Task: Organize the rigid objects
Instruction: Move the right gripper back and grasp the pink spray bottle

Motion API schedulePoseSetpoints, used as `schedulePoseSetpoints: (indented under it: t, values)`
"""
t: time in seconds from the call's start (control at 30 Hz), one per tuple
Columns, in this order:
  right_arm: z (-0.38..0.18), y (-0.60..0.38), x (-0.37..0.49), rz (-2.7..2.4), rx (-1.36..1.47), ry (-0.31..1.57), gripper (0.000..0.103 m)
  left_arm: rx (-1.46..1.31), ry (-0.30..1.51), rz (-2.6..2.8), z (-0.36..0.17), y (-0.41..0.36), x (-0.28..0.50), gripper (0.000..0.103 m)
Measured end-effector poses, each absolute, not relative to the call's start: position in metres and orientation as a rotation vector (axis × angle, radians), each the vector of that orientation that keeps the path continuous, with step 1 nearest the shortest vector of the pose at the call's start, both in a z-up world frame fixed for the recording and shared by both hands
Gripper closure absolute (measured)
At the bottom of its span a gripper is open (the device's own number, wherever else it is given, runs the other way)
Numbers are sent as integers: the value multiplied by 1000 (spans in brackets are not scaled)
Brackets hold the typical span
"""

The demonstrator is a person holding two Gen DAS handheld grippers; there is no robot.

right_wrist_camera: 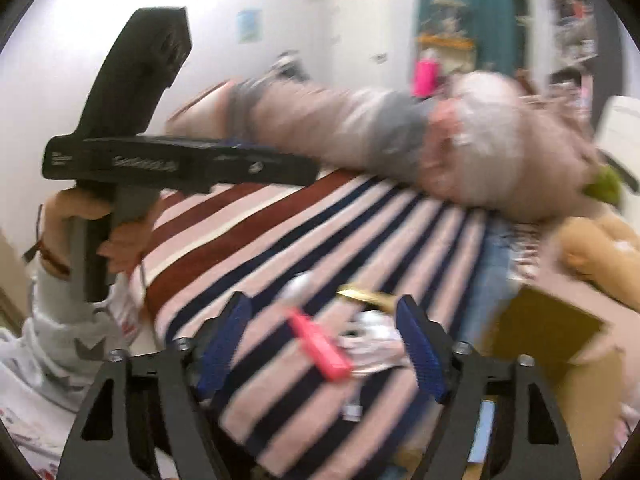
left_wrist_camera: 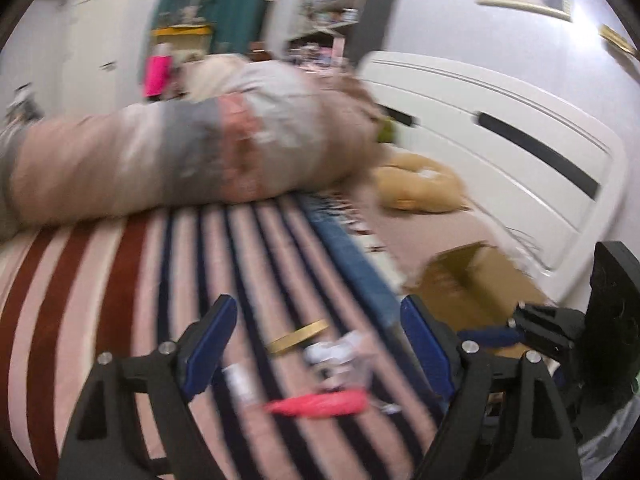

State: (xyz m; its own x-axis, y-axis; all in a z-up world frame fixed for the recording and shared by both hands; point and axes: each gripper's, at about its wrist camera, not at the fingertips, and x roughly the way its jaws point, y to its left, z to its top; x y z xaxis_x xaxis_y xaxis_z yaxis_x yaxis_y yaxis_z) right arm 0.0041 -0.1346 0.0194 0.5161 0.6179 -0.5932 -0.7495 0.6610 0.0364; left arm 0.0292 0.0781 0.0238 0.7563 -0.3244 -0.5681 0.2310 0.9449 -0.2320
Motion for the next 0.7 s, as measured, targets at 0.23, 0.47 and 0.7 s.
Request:
schedulePoseSetpoints:
  t: [0.23,0.47,0.7]
  values:
    - [-56,-69,30,831,-324,836,51,-245,716,-220,-40,132,17,22]
    - [-106,-57,54,738,-420,904,55,-294,761,-204,-74,141,10,22]
    - [-118,-60,74,832,-302,1044,55,-314,766,-226,-80,142,10,22]
